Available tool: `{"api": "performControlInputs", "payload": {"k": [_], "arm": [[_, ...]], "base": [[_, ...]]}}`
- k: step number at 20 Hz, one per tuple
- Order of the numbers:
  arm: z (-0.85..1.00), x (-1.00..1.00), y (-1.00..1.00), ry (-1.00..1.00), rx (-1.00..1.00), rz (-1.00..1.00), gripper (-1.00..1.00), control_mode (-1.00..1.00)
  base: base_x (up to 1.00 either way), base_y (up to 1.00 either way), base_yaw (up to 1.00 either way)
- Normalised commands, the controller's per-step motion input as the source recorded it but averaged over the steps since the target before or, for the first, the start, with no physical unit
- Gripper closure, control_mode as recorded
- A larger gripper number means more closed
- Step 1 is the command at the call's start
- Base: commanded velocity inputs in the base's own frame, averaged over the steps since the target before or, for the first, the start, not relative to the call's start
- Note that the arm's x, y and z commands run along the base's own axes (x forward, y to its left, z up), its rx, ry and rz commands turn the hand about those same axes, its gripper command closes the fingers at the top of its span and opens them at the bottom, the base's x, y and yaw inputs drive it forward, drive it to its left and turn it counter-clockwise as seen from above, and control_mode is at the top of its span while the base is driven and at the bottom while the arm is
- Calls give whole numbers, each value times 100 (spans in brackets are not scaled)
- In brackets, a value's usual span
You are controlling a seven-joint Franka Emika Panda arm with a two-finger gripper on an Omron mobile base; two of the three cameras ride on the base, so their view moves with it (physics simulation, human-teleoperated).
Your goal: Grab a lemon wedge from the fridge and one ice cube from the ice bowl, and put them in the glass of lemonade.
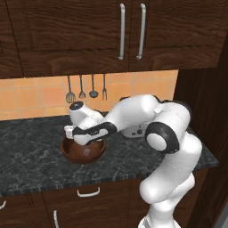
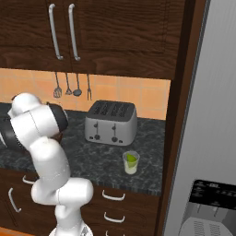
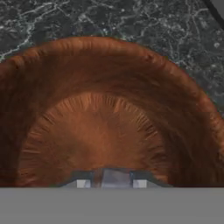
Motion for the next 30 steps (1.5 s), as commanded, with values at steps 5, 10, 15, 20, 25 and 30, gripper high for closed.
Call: {"api": "performControlInputs", "payload": {"k": [5,10,15,20,25,30], "arm": [[100,-100,-88,-48,0,0,100,-100],[100,-99,-100,-37,0,0,100,-100],[100,-89,-100,-18,0,0,100,-100],[89,-52,-100,-1,3,-8,100,-100],[40,-11,-100,21,20,-18,100,-100],[-29,11,-100,43,24,-9,100,-100]], "base": [[0,0,0],[0,0,0],[0,0,0],[0,0,0],[0,0,0],[0,0,0]]}}
